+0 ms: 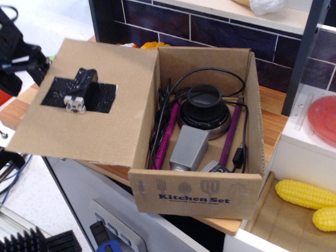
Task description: Close brown1fbox flap
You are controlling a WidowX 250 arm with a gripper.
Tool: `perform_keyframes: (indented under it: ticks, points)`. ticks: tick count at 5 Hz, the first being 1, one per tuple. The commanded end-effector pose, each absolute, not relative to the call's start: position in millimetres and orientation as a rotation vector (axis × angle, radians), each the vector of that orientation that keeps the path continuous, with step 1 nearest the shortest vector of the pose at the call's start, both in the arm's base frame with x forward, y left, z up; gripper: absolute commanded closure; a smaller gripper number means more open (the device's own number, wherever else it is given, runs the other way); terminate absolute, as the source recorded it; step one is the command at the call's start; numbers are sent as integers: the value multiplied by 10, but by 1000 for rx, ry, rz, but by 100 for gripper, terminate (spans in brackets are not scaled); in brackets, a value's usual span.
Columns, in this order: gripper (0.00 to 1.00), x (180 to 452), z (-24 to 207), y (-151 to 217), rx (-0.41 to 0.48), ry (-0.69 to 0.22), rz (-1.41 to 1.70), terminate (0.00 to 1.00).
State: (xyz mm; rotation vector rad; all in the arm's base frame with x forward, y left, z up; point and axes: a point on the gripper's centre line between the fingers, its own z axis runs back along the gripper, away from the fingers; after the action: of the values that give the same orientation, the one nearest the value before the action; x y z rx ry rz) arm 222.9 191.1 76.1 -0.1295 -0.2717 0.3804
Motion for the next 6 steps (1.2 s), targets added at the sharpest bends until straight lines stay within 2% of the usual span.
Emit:
perform_keyframes:
  ticks: [1,2,3,5,6]
  points:
    - [0,2357,1403,1827,38,-282,264,0]
    - [0,2364,1553,1634,178,-303,178,0]
    - [0,2438,1692,1483,254,-296,131,0]
    - [0,2713,1957,956,336,-307,112,0]
    - [0,2847,2034,688,326,-311,149,0]
